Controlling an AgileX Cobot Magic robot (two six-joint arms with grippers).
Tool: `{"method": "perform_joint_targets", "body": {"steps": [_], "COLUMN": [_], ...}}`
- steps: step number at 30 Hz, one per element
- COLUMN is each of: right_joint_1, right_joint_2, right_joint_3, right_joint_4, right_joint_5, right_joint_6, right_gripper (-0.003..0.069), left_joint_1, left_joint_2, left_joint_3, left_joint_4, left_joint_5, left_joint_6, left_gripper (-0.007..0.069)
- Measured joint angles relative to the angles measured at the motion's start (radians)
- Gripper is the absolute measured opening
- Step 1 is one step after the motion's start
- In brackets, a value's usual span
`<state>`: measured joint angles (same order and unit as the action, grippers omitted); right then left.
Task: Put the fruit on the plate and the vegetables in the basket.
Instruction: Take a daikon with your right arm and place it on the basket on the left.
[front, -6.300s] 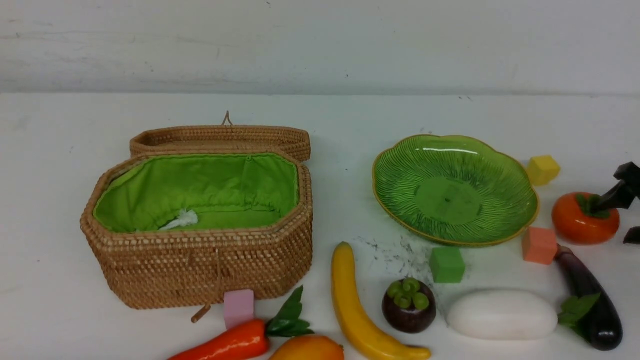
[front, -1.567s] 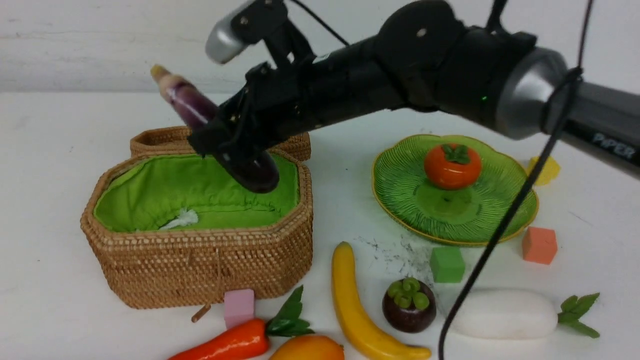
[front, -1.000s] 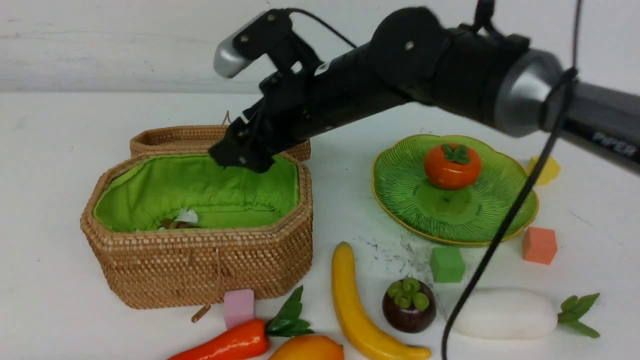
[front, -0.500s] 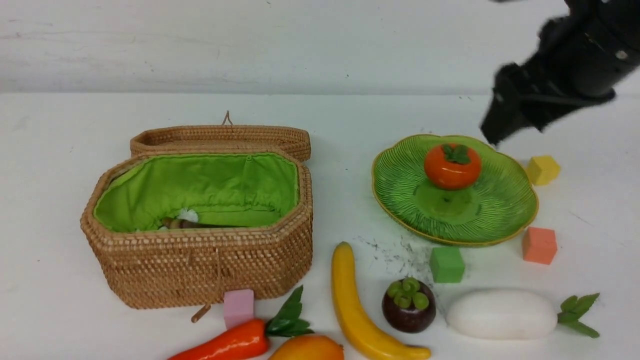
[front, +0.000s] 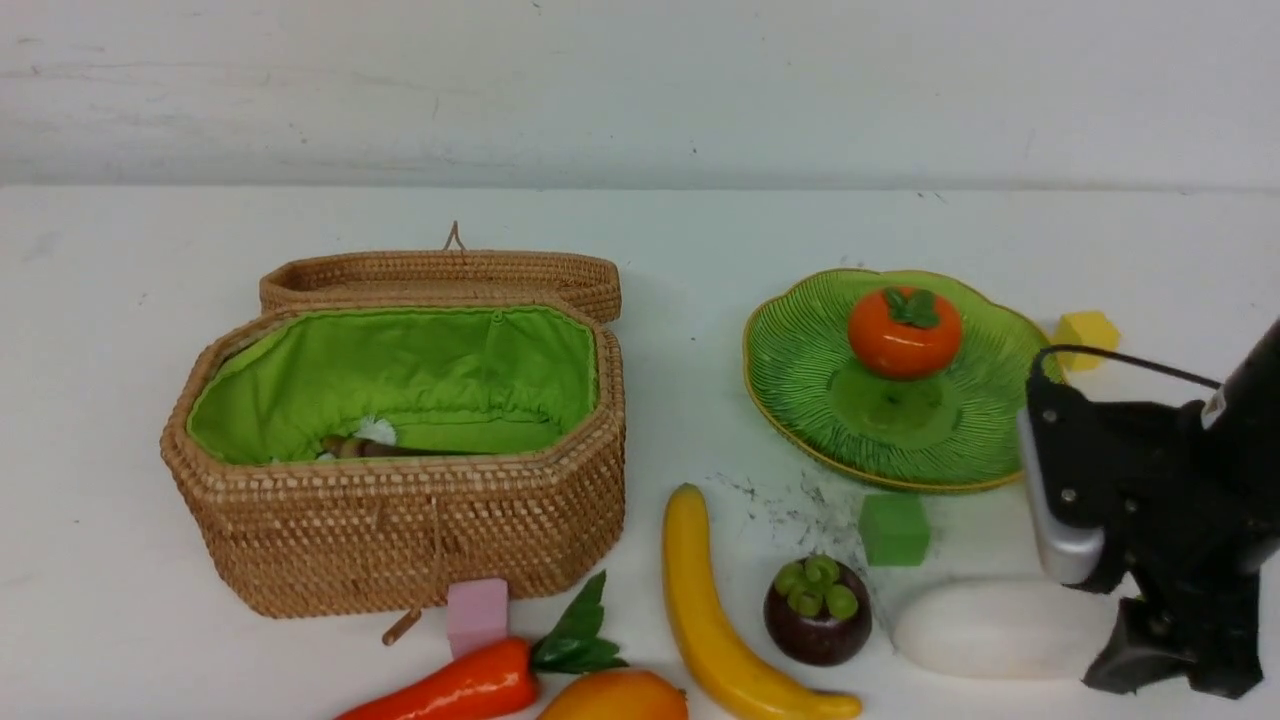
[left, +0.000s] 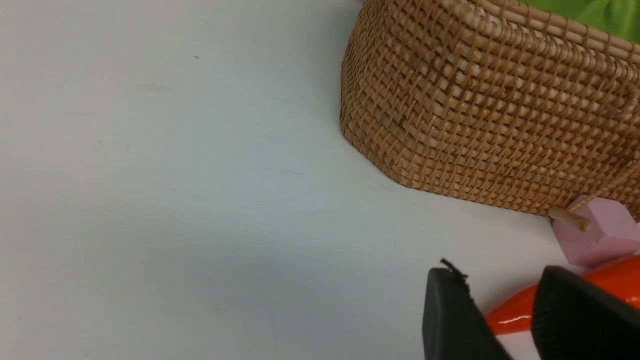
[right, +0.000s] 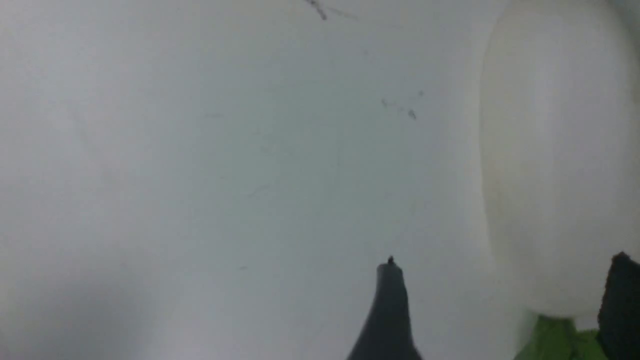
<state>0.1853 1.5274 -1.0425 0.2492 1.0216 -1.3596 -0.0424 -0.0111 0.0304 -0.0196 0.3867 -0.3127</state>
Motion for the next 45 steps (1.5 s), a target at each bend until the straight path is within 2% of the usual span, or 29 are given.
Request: {"method": "perform_joint_targets", "body": {"steps": [4, 9, 18, 23, 27, 30, 32, 34, 37, 40, 42, 45], "right_joint_1": [0.0, 0.0, 0.0, 0.0, 0.0, 0.0, 0.007, 0.04, 0.141, 0.254, 0.295, 0.385], "right_joint_2": [0.032, 0.083, 0.225, 0.208, 0.145, 0.11, 0.082, 0.075, 0.109, 0.202, 0.251, 0.387], "right_joint_3": [0.0, 0.0, -0.033, -0.131, -0.231, -0.295, -0.361, -0.434, -0.574, -0.736, -0.796, -0.92], "right_joint_4": [0.006, 0.0, -0.021, -0.041, -0.032, -0.003, 0.085, 0.178, 0.269, 0.299, 0.304, 0.317], "right_joint_5": [-0.14, -0.161, -0.073, 0.048, 0.149, 0.179, 0.194, 0.195, 0.181, 0.154, 0.13, 0.015], "right_joint_6": [-0.072, -0.088, 0.003, 0.068, 0.074, 0.075, 0.083, 0.103, 0.147, 0.183, 0.195, 0.199], "right_gripper": [0.0541, 0.0541, 0.0533, 0.0532, 0.0532, 0.0532, 0.0532, 0.0532, 0.0532, 0.0532, 0.0532, 0.0532], "left_joint_1": [0.0, 0.0, 0.0, 0.0, 0.0, 0.0, 0.0, 0.0, 0.0, 0.0, 0.0, 0.0], "left_joint_2": [0.0, 0.0, 0.0, 0.0, 0.0, 0.0, 0.0, 0.0, 0.0, 0.0, 0.0, 0.0], "left_joint_3": [0.0, 0.0, 0.0, 0.0, 0.0, 0.0, 0.0, 0.0, 0.0, 0.0, 0.0, 0.0], "left_joint_4": [0.0, 0.0, 0.0, 0.0, 0.0, 0.0, 0.0, 0.0, 0.0, 0.0, 0.0, 0.0], "left_joint_5": [0.0, 0.0, 0.0, 0.0, 0.0, 0.0, 0.0, 0.0, 0.0, 0.0, 0.0, 0.0], "left_joint_6": [0.0, 0.0, 0.0, 0.0, 0.0, 0.0, 0.0, 0.0, 0.0, 0.0, 0.0, 0.0], "left_gripper": [0.0239, 0.0239, 0.0239, 0.0239, 0.0239, 0.0239, 0.0239, 0.0239, 0.0239, 0.0239, 0.0239, 0.0239]}}
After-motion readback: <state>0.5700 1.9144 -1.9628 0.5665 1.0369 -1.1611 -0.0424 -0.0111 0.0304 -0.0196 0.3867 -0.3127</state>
